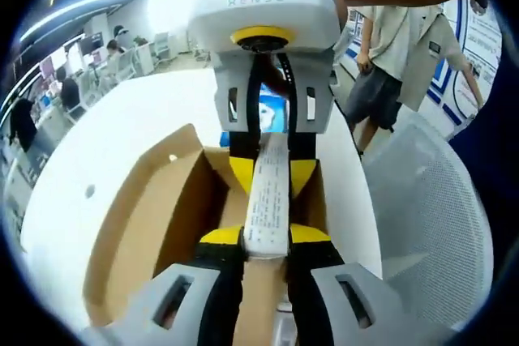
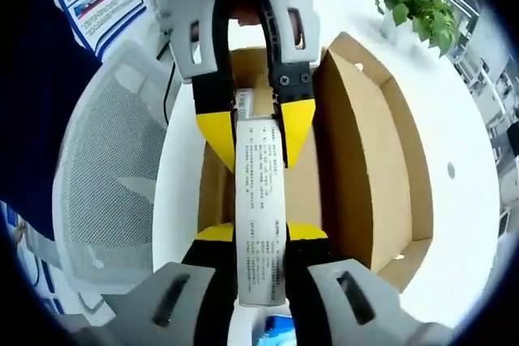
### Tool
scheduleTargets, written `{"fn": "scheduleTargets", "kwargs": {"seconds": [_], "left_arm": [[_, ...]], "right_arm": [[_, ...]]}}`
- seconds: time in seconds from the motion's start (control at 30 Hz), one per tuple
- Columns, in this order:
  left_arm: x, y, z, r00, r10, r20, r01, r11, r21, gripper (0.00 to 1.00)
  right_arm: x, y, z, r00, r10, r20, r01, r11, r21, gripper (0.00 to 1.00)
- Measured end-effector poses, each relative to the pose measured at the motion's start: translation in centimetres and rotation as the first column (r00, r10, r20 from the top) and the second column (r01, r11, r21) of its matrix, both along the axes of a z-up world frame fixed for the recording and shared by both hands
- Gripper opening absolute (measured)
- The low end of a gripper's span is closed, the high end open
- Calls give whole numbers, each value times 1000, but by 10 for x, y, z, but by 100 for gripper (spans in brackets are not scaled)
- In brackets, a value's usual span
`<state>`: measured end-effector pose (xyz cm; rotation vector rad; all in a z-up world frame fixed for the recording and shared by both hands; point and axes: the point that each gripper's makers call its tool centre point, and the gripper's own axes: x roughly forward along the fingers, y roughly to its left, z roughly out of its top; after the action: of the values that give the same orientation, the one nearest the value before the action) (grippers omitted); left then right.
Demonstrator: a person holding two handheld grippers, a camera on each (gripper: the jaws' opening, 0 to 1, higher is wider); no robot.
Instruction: Operate the shoe box by opening the lid, removing the specified soft item, and placing it in the target area until the item is outside and the box remains undamaged.
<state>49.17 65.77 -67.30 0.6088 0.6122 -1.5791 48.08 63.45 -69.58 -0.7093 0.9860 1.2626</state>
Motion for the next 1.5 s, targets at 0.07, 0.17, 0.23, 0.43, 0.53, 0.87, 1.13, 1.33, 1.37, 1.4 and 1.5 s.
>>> {"fn": "scheduleTargets", "kwargs": {"seconds": [0.07,0.17,0.23,0.43,0.53,0.87,1.13,1.33,1.37,1.4,1.5], "left_arm": [[-1,-1,7,1000,-6,5,6,1000,-3,17],[-1,-6,17,1000,-17,17,17,1000,-10,17],[-2,-10,22,999,-27,23,27,1000,-12,17],[-6,-22,36,999,-47,21,47,999,-21,17],[-8,-34,43,998,-61,28,61,998,-28,17],[-18,-74,50,993,-111,36,112,993,-30,17],[-31,-114,52,987,-156,30,157,987,-30,17],[-40,-141,50,984,-174,22,175,984,-32,17],[-41,-146,50,984,-176,22,176,984,-32,17],[-42,-150,49,984,-179,23,179,983,-30,17],[-47,-167,46,982,-188,19,189,982,-27,17]], "right_arm": [[0,-1,5,1000,-4,2,4,1000,6,19],[-1,-5,15,1000,-14,13,14,1000,12,19],[-2,-8,20,1000,-19,18,19,1000,14,19],[-6,-21,36,999,-35,27,35,999,24,18],[-7,-31,43,998,-46,31,46,999,26,18],[-19,-71,51,995,-89,37,89,996,17,18],[-31,-110,52,991,-130,26,129,992,12,18],[-42,-138,51,989,-150,12,150,988,20,18],[-43,-142,50,988,-154,10,154,988,20,18],[-44,-146,50,988,-156,9,156,988,19,18],[-49,-163,47,986,-164,3,164,986,17,18]]}}
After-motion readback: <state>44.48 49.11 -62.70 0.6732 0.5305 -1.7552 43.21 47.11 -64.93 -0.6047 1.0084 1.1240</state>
